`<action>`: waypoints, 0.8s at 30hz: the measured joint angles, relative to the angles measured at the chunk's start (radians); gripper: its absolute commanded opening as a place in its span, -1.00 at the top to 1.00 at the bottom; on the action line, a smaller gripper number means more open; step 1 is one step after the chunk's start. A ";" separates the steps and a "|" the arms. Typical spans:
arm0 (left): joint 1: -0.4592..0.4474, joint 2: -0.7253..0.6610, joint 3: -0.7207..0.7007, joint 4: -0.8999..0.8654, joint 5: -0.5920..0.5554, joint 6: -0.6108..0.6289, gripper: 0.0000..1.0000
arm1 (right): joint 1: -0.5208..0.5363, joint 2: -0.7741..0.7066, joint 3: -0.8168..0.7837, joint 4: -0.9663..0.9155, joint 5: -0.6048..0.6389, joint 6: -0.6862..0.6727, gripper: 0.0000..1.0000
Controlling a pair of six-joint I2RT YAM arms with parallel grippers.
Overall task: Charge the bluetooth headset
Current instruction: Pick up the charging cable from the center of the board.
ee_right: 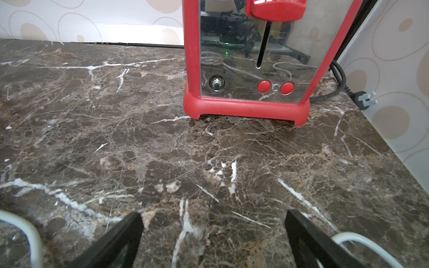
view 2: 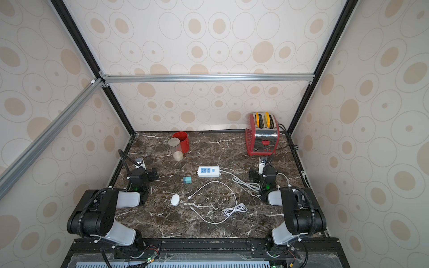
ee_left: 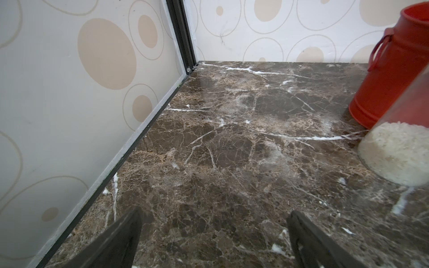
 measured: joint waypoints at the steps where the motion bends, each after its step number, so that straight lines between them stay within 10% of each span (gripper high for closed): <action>1: 0.000 0.000 0.000 0.000 0.000 0.000 -0.98 | 0.000 0.000 0.000 0.000 0.000 0.000 -1.00; 14: -0.010 -0.411 0.309 -0.555 0.097 0.016 -0.98 | 0.211 -0.312 0.335 -0.538 -0.141 -0.162 -0.98; 24: -0.011 -0.539 0.535 -1.133 0.273 -0.168 -0.98 | 0.592 -0.114 0.668 -1.088 -0.262 -0.362 -0.69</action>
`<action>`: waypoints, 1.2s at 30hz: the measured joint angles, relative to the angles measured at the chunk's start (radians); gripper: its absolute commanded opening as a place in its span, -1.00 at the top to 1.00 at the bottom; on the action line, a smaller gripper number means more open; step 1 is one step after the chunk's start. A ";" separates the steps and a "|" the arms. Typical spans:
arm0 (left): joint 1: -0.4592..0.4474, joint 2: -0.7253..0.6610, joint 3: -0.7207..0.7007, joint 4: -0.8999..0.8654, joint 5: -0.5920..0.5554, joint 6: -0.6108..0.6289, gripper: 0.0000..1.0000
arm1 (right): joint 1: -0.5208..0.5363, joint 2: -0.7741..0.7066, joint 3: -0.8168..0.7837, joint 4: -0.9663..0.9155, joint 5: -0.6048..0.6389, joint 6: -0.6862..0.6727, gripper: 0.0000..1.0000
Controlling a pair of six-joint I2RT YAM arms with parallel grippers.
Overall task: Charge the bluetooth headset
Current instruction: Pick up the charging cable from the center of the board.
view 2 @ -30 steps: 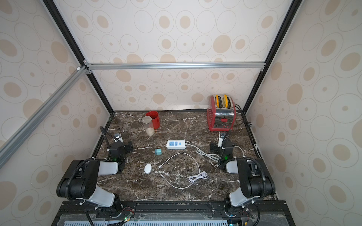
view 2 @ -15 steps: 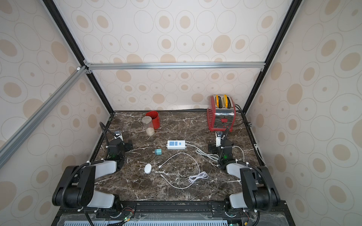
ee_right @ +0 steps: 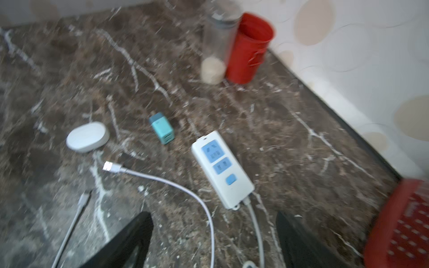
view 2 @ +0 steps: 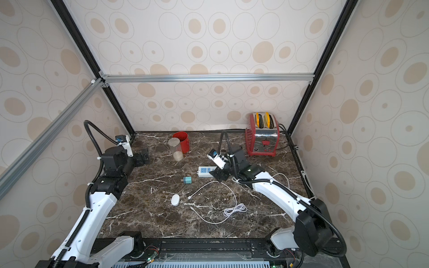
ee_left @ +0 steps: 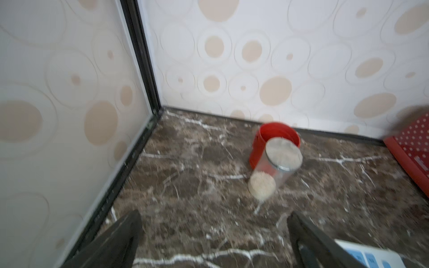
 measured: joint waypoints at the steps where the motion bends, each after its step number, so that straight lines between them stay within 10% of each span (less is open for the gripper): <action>1: 0.000 0.000 0.000 -0.055 0.013 -0.019 -0.98 | 0.030 0.037 0.016 -0.045 -0.001 -0.022 -0.66; 25: 0.024 0.179 0.147 -0.532 0.039 -0.146 -0.98 | 0.247 0.721 0.531 -0.395 0.089 -0.434 -0.25; 36: 0.027 0.179 0.197 -0.568 0.035 -0.135 -0.98 | 0.256 0.781 0.623 -0.467 0.107 -0.519 0.65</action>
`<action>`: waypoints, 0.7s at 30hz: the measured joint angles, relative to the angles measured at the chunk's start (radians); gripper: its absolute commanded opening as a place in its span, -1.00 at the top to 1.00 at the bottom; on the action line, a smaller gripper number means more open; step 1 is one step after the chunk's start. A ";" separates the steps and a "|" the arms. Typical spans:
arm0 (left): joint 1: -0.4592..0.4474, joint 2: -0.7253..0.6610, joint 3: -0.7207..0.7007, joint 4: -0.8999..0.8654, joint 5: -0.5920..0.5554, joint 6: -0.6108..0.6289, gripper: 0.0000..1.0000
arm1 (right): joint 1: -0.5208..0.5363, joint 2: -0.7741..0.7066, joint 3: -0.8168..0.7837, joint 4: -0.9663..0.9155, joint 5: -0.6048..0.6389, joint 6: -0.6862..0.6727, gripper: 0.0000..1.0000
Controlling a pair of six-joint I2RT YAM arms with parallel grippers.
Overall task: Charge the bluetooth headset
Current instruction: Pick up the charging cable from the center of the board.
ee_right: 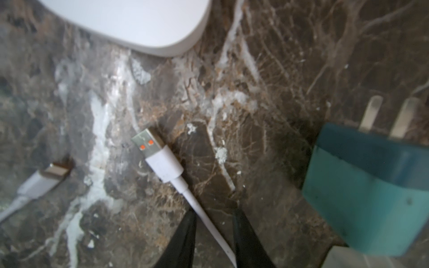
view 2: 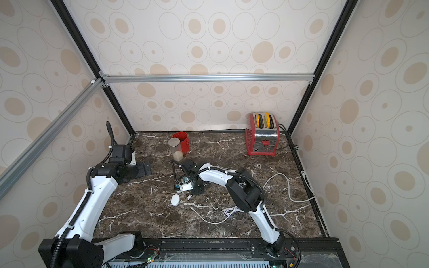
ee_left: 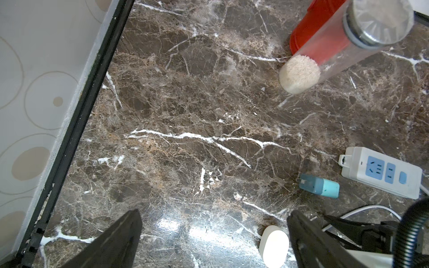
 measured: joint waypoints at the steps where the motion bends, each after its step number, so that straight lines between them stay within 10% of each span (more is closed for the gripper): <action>1: 0.000 0.000 0.000 0.000 0.007 0.002 -0.98 | 0.000 -0.007 -0.012 0.005 -0.001 -0.005 0.73; 3: 0.000 0.000 0.000 -0.001 0.018 0.005 -0.98 | 0.000 -0.028 -0.053 0.027 -0.008 -0.007 1.00; 21: -0.087 0.063 -0.064 0.113 0.420 0.027 -0.98 | -0.150 -0.515 -0.607 0.539 -0.188 0.185 1.00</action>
